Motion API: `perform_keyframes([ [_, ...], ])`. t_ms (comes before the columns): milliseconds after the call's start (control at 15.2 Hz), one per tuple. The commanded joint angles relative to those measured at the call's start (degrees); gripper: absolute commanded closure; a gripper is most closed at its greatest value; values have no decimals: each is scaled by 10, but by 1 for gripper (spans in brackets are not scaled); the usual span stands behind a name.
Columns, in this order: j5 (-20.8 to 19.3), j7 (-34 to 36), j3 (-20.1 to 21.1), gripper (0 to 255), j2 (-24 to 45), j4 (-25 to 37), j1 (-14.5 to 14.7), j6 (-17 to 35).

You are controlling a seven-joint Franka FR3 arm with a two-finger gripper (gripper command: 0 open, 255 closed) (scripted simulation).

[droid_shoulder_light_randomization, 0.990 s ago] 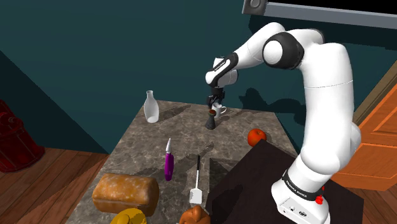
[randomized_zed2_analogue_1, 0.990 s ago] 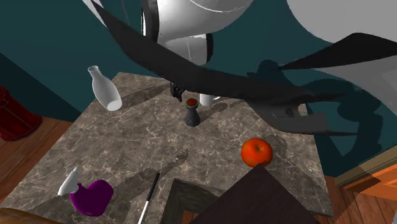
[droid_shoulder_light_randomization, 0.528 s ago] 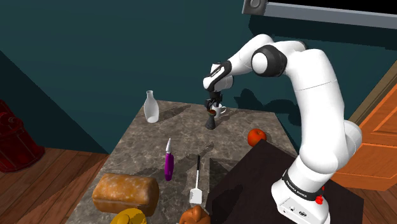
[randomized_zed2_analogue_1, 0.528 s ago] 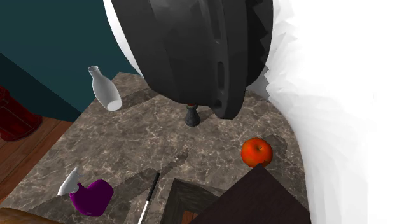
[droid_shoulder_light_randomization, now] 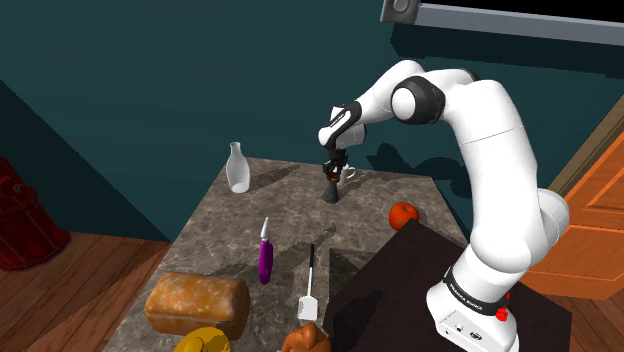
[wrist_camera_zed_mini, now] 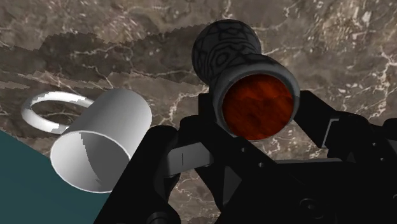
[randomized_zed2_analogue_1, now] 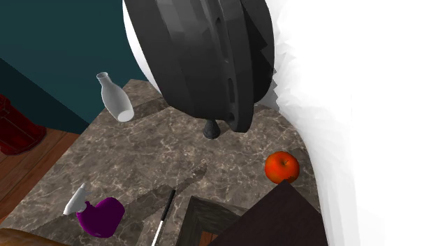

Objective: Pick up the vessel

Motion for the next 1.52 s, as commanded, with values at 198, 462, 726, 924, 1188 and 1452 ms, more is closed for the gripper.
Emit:
perform_keyframes([
  [198,0,0,0,255,1,0,0,0],
  [462,-1,1,-1,255,-5,-1,1,-5],
  [726,-4,2,-4,255,-29,-6,4,-23],
  [924,-7,3,-7,255,-46,-8,6,-38],
  [1188,-11,5,-10,255,-67,-10,8,-58],
  [1452,-14,7,-13,255,-83,-9,10,-74],
])
